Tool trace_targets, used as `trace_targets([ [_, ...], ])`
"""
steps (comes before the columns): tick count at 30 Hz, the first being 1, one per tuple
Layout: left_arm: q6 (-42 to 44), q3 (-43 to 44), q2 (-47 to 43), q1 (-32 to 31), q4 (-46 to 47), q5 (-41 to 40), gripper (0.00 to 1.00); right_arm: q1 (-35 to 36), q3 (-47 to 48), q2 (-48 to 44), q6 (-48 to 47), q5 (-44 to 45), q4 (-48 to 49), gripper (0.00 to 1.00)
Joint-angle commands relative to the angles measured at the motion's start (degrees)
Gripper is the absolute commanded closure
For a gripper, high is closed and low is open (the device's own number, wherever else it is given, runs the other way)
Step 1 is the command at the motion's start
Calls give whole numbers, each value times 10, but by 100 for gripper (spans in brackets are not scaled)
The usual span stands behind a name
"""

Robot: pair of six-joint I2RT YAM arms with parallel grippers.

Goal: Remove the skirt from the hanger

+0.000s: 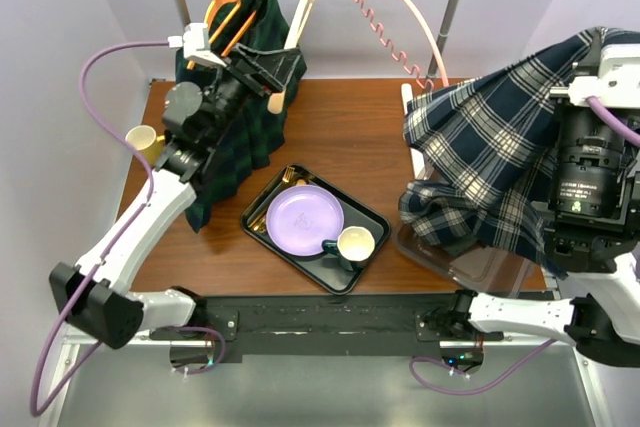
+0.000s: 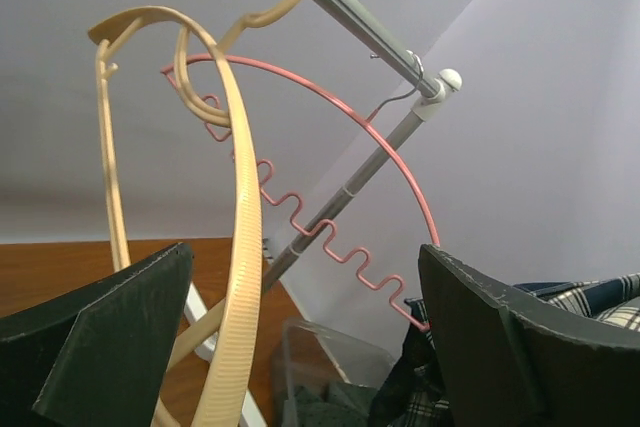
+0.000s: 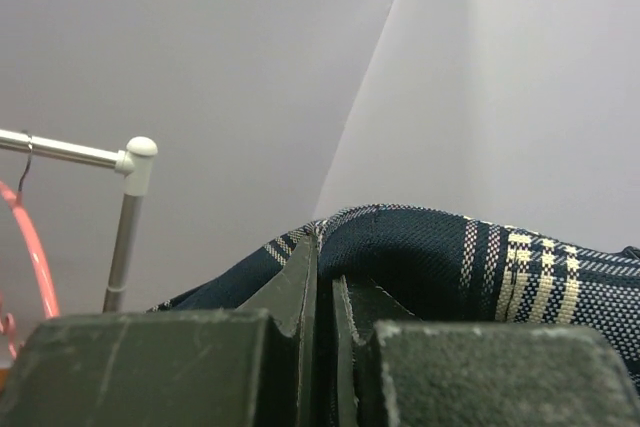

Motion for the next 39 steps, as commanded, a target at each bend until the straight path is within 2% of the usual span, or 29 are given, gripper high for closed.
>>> trace_targets([
  [1, 105, 2, -46, 4, -69, -47, 0, 0, -86, -32, -6, -22, 3, 100],
  [6, 168, -4, -97, 4, -144, -76, 0, -4, -259, -77, 84, 50, -63, 100],
  [9, 203, -16, -141, 4, -174, -90, 0, -34, -339, -106, 197, 75, -160, 100],
  [10, 217, -22, -160, 4, -181, -91, 0, -73, -353, -108, 259, 74, -208, 100],
  [12, 228, -34, -180, 4, -194, -97, 0, -119, -372, -100, 323, 64, -252, 100],
  [13, 236, -40, -197, 4, -221, -96, 0, -173, -375, -94, 390, 55, -299, 100],
  [15, 242, -56, -213, 4, -231, -100, 0, -215, -375, -80, 476, 32, -346, 100],
  [16, 250, -63, -227, 4, -236, -101, 0, -247, -376, -78, 558, 31, -378, 100],
  [19, 278, -91, -254, 4, -247, -119, 0, -277, -379, -76, 689, 43, -425, 100],
  [22, 309, -100, -270, 4, -265, -152, 0, -303, -391, -75, 759, 34, -436, 100],
  [26, 343, -129, -291, 4, -247, -189, 0, -348, -398, -39, 779, 38, -447, 100],
  [30, 349, -171, -306, 4, -227, -202, 0, -466, -382, 6, 783, 0, -448, 100],
  [39, 358, -191, -355, 4, -206, -245, 0, -548, -266, 69, 705, 77, -411, 100],
])
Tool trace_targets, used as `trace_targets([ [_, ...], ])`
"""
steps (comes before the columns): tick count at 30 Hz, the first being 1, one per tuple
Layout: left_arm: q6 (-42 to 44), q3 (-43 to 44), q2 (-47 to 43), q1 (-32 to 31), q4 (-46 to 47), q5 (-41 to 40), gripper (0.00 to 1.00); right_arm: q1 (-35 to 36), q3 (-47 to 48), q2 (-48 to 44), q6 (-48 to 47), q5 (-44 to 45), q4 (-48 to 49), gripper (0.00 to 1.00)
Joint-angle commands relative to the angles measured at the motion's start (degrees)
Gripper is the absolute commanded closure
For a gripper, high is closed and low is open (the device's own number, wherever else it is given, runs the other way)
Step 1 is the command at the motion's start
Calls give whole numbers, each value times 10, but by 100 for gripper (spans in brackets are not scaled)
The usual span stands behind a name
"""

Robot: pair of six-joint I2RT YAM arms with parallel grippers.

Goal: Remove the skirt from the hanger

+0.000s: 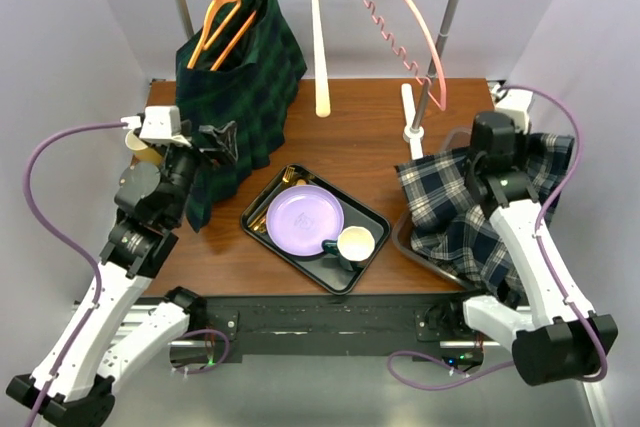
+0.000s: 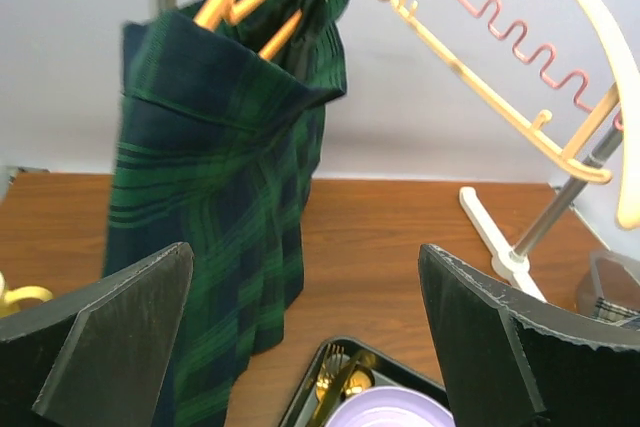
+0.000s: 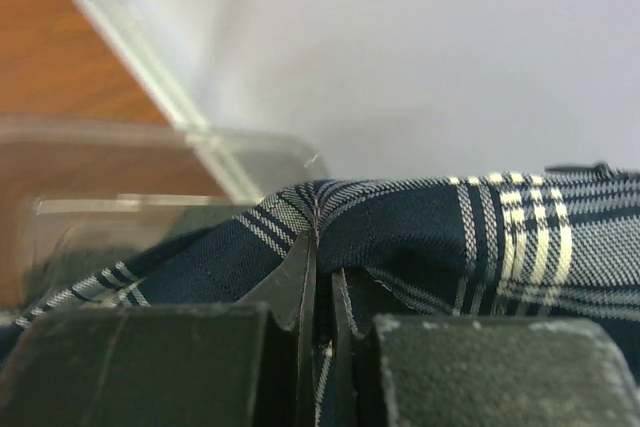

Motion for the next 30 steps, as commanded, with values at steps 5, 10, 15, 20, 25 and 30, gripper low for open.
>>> trace_targets([
  [5, 28, -16, -46, 4, 44, -50, 0, -22, 67, 22, -68, 75, 99, 100],
  [10, 28, -24, -44, 4, 44, -59, 0, -22, 50, 0, 142, -81, -22, 100],
  [15, 42, -25, -40, 4, 44, -80, 0, -21, -108, -39, 373, -292, -21, 100],
  [20, 43, -31, -45, 4, 44, -86, 0, -21, -210, 18, 409, -297, 15, 100],
  [25, 46, -32, -45, 4, 44, -94, 0, -23, -241, 64, 404, -285, 49, 100],
  [30, 54, -31, -45, 4, 44, -107, 0, -23, -232, 106, 409, -288, 48, 92],
])
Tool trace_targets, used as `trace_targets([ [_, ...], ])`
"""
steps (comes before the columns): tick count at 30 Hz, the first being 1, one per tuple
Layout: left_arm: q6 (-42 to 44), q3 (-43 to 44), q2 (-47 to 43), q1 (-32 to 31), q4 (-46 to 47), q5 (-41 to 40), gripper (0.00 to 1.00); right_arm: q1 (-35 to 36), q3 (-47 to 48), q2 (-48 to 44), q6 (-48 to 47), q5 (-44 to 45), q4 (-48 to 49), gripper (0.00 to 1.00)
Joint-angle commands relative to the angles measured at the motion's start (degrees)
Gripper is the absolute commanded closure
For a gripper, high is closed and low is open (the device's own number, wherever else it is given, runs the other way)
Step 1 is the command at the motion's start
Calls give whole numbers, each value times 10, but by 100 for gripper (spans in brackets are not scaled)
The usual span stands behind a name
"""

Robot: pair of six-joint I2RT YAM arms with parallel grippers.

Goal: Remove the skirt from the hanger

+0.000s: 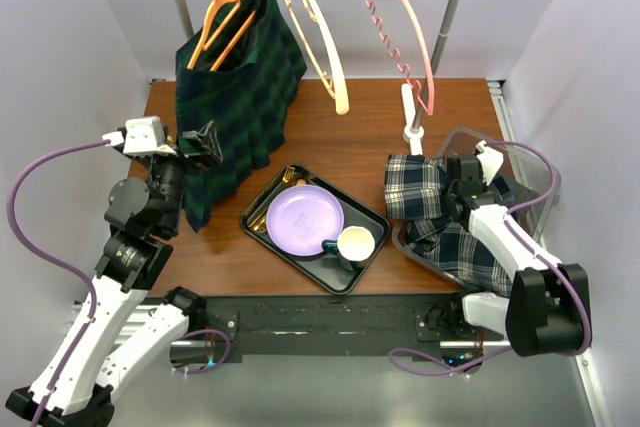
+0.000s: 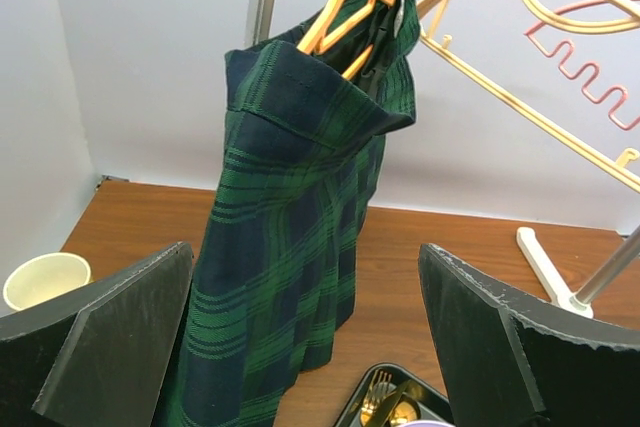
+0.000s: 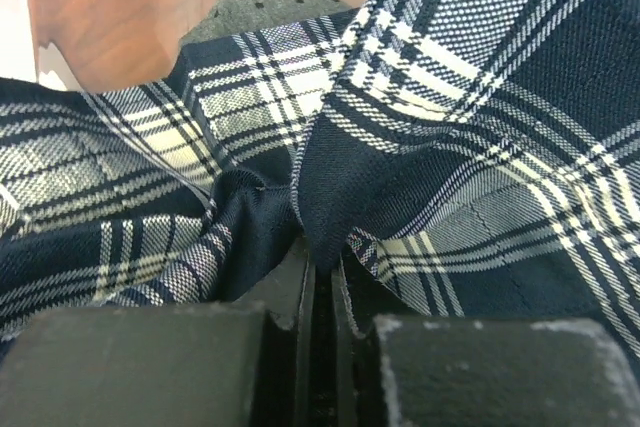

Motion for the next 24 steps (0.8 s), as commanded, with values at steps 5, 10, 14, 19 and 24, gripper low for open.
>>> trace_targets([
  [5, 20, -6, -3, 4, 18, -28, 0, 0, 51, 13, -2, -2, -50, 54],
  [10, 19, -9, -5, 4, 20, -25, 0, 0, 207, -24, -93, 3, -176, 24],
  [14, 17, -10, -5, 4, 20, -18, 0, 2, 302, -29, -121, -60, -243, 11],
  [19, 16, -8, -6, 4, 20, -16, 0, 1, 338, -30, -122, -261, -248, 8],
  [24, 16, -7, -9, 4, 20, -21, 0, 3, 261, -19, -113, -288, -225, 13],
])
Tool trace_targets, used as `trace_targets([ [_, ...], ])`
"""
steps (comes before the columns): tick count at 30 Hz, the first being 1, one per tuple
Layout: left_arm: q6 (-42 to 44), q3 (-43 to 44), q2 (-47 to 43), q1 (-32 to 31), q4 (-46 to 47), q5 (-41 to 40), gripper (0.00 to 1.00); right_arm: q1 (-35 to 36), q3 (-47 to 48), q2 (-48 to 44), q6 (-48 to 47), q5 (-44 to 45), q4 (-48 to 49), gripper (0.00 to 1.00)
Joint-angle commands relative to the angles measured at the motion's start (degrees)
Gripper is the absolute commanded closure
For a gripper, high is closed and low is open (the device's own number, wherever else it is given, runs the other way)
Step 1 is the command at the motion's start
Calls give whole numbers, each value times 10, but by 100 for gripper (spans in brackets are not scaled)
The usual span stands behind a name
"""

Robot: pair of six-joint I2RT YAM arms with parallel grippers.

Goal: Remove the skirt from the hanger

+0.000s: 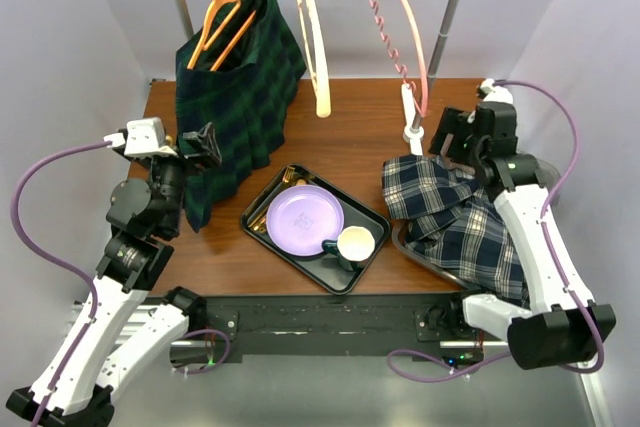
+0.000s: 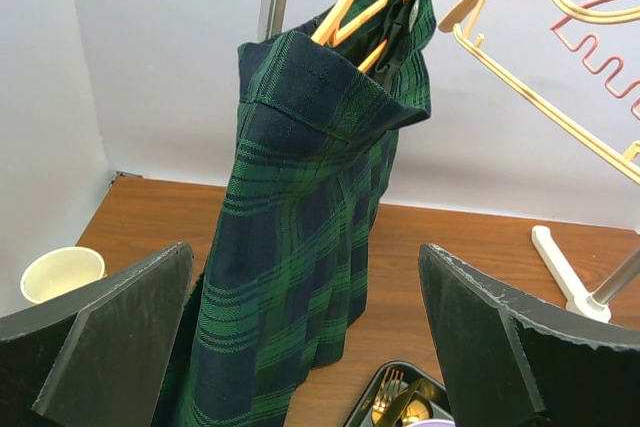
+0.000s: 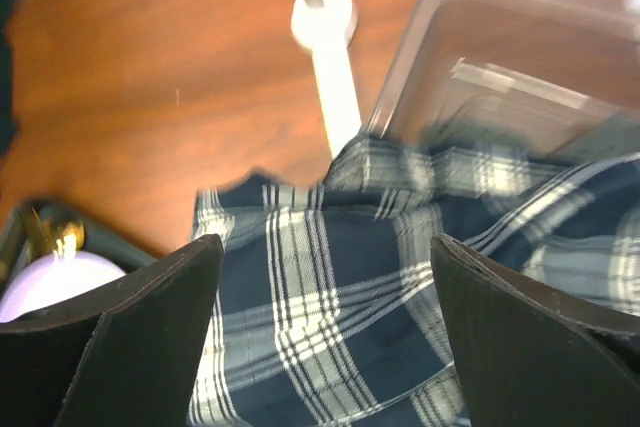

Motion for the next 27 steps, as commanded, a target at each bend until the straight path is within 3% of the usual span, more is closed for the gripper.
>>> trace_targets([
  [1, 6, -1, -5, 4, 20, -7, 0, 1, -68, 15, -7, -62, 1, 15],
  [6, 8, -5, -10, 4, 20, -15, 0, 2, -146, 26, -5, 17, 43, 25],
  [7, 10, -6, -10, 4, 20, -16, 0, 2, -153, 30, -5, 28, 56, 37],
  [10, 15, -9, -13, 4, 20, -26, 0, 1, -176, 30, 4, 77, 73, 60],
  [13, 17, -11, -16, 4, 20, -29, 0, 1, -187, 17, 7, 118, 86, 76],
  [21, 17, 48, 30, 4, -15, -34, 2, -6, -184, 16, -21, 253, 87, 83],
  [27, -8, 144, 102, 4, -90, -69, 2, -16, -206, 96, 27, 238, 120, 83],
])
